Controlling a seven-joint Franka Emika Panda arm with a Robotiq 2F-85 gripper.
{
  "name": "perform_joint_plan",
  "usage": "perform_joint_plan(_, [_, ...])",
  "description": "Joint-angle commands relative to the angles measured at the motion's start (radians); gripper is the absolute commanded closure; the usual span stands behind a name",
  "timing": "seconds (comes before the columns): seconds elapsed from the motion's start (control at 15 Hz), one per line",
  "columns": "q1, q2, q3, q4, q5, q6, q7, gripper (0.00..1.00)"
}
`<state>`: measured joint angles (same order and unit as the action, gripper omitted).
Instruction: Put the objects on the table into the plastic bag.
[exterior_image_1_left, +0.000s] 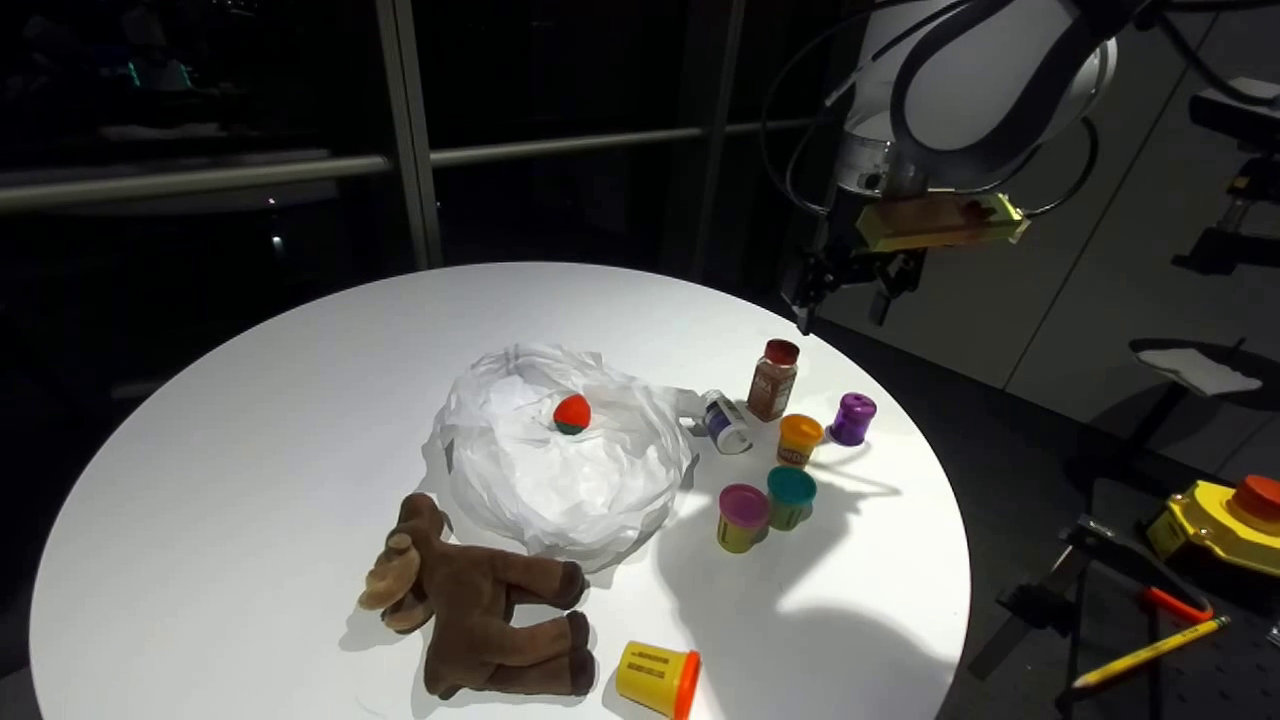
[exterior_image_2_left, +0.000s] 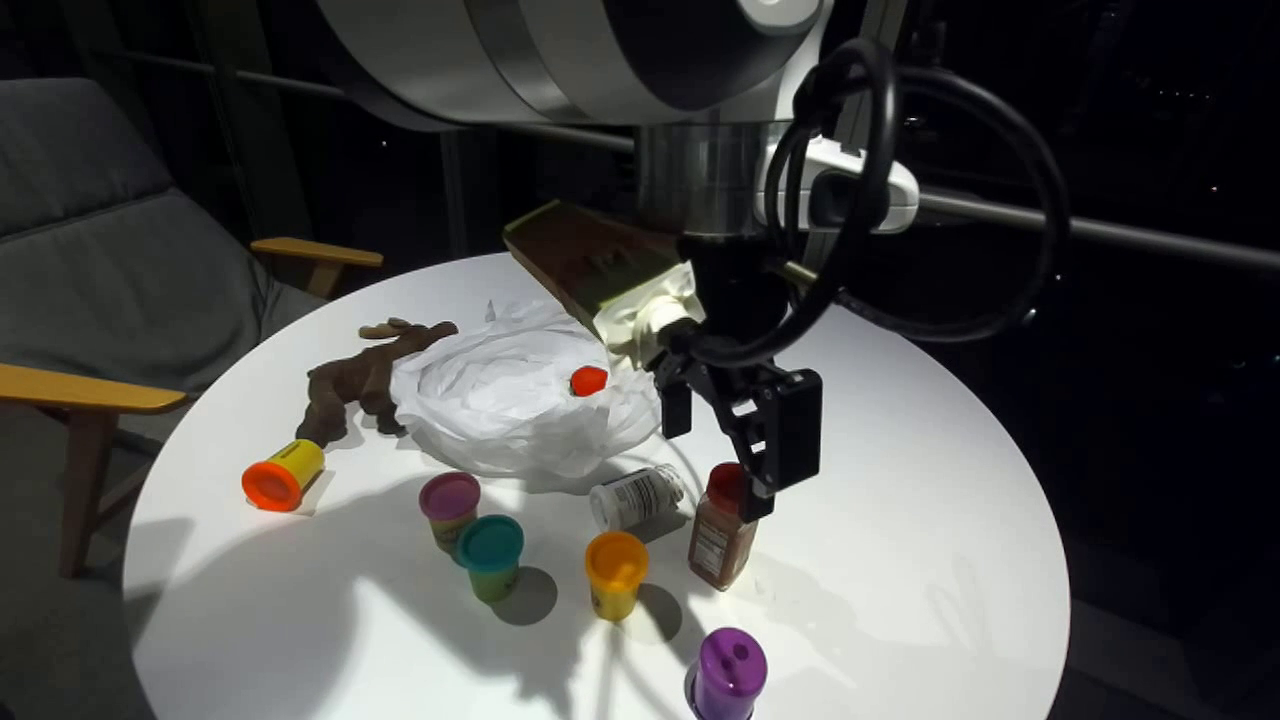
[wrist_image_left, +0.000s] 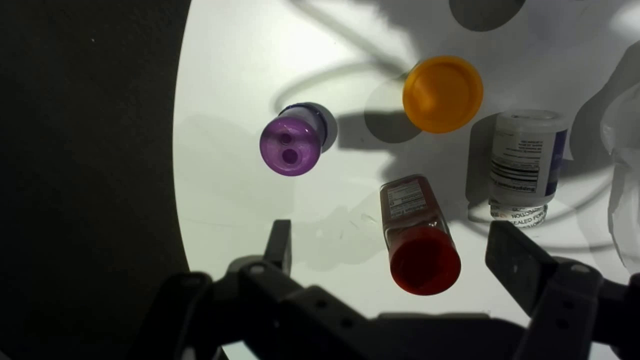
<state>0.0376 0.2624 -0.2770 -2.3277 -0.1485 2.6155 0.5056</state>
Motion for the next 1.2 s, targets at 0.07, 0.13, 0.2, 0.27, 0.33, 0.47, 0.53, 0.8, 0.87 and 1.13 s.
perform_joint_plan(0.07, [0.018,0.022,-0.028,0.039,-0.084,-0.014,0.109,0.0])
perform_joint_plan(0.13, [0.032,0.032,-0.046,0.055,-0.128,-0.021,0.156,0.0])
perform_joint_plan(0.2, [0.029,0.037,-0.039,0.071,-0.151,-0.048,0.147,0.0])
perform_joint_plan(0.27, [0.027,0.038,-0.032,0.083,-0.174,-0.064,0.143,0.0])
perform_joint_plan(0.33, [0.027,0.042,-0.029,0.095,-0.198,-0.08,0.145,0.0])
perform_joint_plan(0.47, [0.025,0.056,-0.015,0.125,-0.221,-0.114,0.124,0.0])
perform_joint_plan(0.53, [0.02,0.059,-0.002,0.131,-0.22,-0.123,0.102,0.0])
perform_joint_plan(0.8, [-0.011,0.117,0.061,0.17,-0.155,-0.099,-0.033,0.0])
perform_joint_plan(0.87, [-0.018,0.133,0.073,0.179,-0.134,-0.092,-0.068,0.0])
perform_joint_plan(1.13, [-0.05,0.198,0.096,0.232,-0.047,-0.064,-0.141,0.0])
